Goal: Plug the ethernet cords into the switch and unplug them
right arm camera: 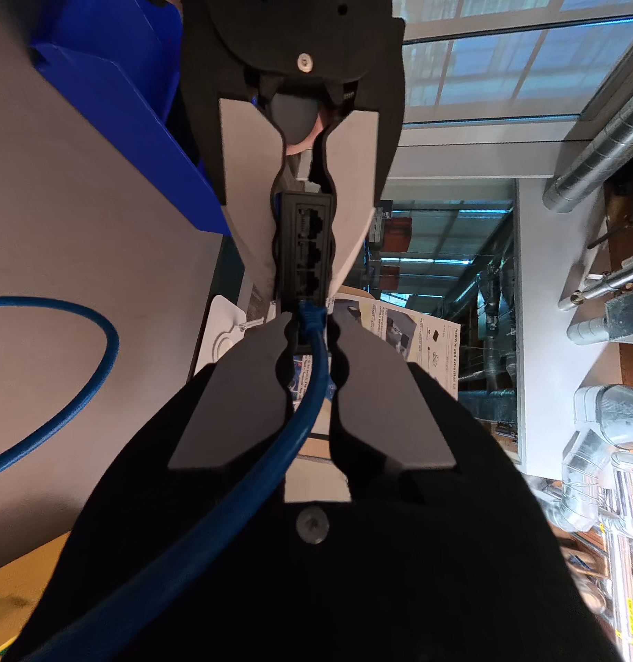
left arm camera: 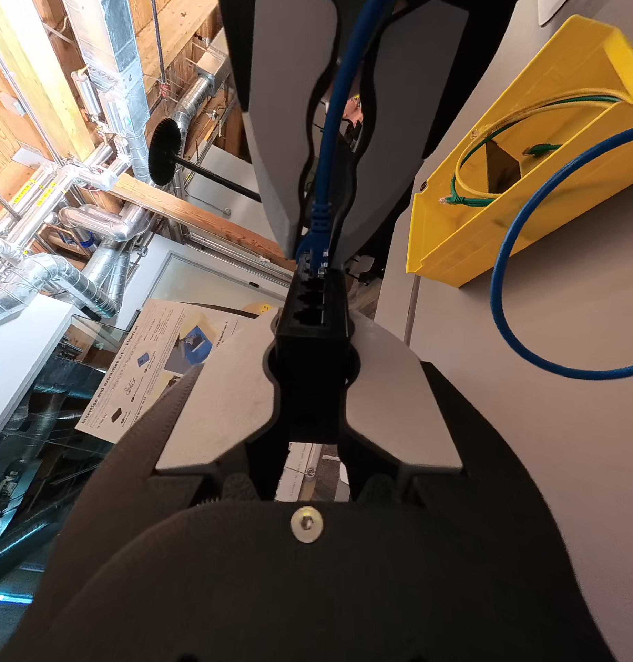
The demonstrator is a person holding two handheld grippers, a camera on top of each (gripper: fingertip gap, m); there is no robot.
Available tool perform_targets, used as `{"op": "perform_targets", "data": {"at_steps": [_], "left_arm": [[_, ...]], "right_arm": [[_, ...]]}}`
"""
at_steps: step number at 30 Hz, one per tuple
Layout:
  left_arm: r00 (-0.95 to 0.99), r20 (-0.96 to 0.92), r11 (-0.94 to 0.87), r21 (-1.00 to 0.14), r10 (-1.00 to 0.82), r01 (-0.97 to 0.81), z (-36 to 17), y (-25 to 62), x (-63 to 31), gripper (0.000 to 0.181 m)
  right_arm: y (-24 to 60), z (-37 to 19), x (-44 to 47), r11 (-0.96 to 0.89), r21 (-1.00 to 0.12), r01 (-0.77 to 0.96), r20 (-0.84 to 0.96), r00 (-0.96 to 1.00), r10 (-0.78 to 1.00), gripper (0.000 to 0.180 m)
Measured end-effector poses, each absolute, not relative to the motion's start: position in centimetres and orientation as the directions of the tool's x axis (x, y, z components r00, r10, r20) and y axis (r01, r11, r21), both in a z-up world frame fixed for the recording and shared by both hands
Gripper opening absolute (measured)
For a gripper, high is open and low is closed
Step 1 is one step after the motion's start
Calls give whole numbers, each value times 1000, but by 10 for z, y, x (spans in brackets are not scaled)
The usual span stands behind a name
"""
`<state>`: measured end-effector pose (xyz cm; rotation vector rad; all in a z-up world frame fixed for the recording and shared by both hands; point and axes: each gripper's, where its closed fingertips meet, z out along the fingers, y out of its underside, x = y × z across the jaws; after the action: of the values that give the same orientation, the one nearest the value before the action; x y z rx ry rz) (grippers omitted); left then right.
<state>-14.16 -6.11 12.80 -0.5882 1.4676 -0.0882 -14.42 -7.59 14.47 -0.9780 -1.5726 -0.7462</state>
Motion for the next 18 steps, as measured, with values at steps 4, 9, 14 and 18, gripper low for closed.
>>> {"op": "perform_targets", "data": {"at_steps": [4,9,14,18], "left_arm": [[107,-898,849,-439,-427,-295,126,-62,-142,28],[112,-908,848,-418,-405,-325,123,-57,-140,28],[129,-902,849,-431,-411,-305,129,-59,-143,28],[132,-904,848,-427,-406,-314,129,-58,-143,29]], "right_arm": [[-77,143,-147,489,-15,872,977,-90,192,16],[-75,140,-150,456,-17,890,970,-95,223,16],[-76,146,-150,454,-45,890,974,-62,219,16],[-75,146,-151,445,-20,895,974,-84,211,16]]}}
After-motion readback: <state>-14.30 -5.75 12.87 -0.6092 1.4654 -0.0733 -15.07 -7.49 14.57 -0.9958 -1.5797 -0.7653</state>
